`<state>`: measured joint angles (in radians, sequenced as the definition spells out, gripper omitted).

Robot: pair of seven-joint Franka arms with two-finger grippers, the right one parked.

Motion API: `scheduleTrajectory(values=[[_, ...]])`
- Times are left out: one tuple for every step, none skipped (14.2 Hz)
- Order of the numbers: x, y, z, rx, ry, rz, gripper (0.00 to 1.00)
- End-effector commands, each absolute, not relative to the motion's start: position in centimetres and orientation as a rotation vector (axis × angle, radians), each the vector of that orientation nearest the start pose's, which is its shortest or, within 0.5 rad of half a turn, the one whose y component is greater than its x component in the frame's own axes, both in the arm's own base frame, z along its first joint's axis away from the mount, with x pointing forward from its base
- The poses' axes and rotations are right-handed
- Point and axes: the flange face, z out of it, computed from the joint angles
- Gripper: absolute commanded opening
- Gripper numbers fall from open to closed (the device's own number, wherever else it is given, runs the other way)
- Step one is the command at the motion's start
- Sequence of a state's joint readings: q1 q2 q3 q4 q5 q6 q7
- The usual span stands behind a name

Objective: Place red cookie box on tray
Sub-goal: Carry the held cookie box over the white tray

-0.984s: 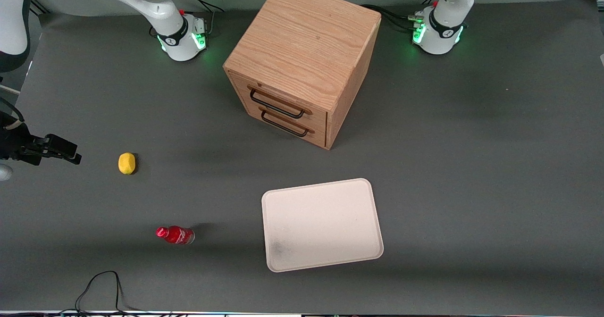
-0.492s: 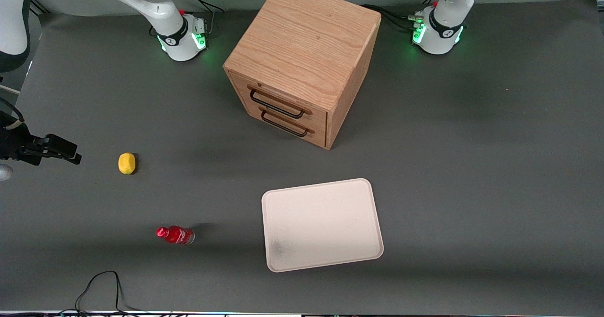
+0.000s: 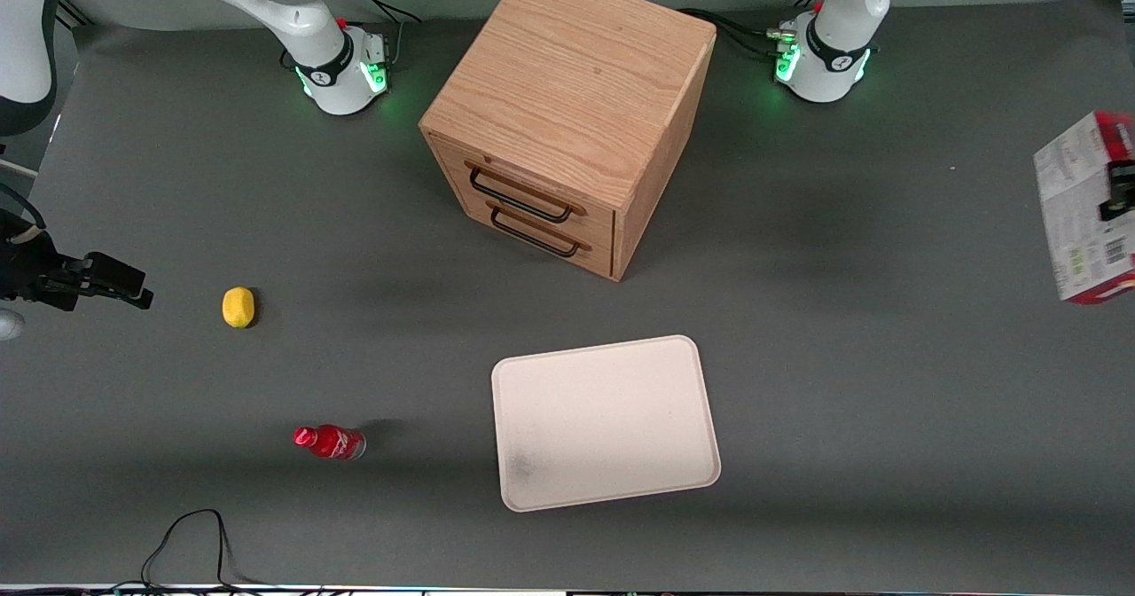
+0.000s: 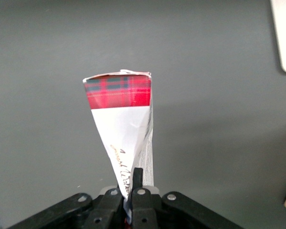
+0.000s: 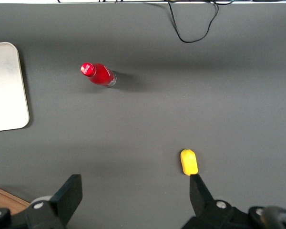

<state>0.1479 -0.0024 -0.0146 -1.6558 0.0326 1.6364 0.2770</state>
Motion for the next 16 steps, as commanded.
scheduleTrajectory(values=[[57.1,2.5,59.7,-3.082,0.156,0.033,0.00],[57.7,0.2,59.3,-3.081,0.167,0.039,0.00],[58.3,-1.9,59.2,-3.078,0.172,0.039,0.00],[58.7,-4.0,58.9,-3.075,0.146,0.035,0.00],[59.0,-5.7,58.6,-3.077,0.121,0.034,0.00],[59.4,-7.6,58.4,-3.076,0.134,0.029,0.00],[59.6,-9.1,58.2,-3.074,0.165,0.025,0.00],[59.6,-10.2,58.5,-3.076,0.194,0.004,0.00],[59.5,-11.3,58.5,-3.078,0.227,0.001,0.00],[59.5,-12.8,58.8,-3.080,0.253,-0.018,0.00],[59.6,-14.6,59.1,-3.084,0.269,-0.038,0.00],[59.8,-15.6,59.6,-3.101,0.213,-0.058,0.00],[60.2,-17.1,59.6,-3.120,0.146,-0.068,0.00],[60.6,-19.6,59.5,-3.131,0.124,-0.081,0.00],[60.9,-21.2,59.2,-3.133,0.100,-0.083,0.00],[61.2,-23.1,58.8,-3.138,0.050,-0.091,0.00]])
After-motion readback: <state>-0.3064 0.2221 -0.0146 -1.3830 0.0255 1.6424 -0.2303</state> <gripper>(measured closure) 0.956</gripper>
